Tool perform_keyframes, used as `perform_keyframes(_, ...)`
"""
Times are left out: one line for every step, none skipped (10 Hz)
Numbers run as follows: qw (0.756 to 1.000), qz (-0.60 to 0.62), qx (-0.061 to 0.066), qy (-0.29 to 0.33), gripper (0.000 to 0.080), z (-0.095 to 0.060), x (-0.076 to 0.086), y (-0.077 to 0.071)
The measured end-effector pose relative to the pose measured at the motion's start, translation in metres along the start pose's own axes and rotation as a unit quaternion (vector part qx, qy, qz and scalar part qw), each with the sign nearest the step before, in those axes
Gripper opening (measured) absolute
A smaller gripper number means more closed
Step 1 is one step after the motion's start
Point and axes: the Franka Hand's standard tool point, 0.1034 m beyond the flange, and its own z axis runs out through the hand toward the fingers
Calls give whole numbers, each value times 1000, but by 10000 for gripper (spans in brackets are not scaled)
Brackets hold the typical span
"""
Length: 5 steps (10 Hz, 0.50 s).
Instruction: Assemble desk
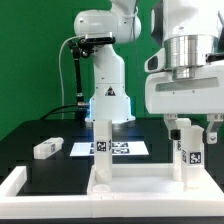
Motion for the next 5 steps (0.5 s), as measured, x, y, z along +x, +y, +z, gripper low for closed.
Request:
perform_keyframes(999,-39,-1,1,643,0,2,1)
perform_keyframes(997,-73,-1,1,648,0,2,1)
perform_keyframes(988,-152,3,16,649,-1,2,-4)
perform_keyframes(962,-270,16,42,649,-3,-1,-13)
perform_keyframes(932,-360,19,45,649,-2,-4,-15)
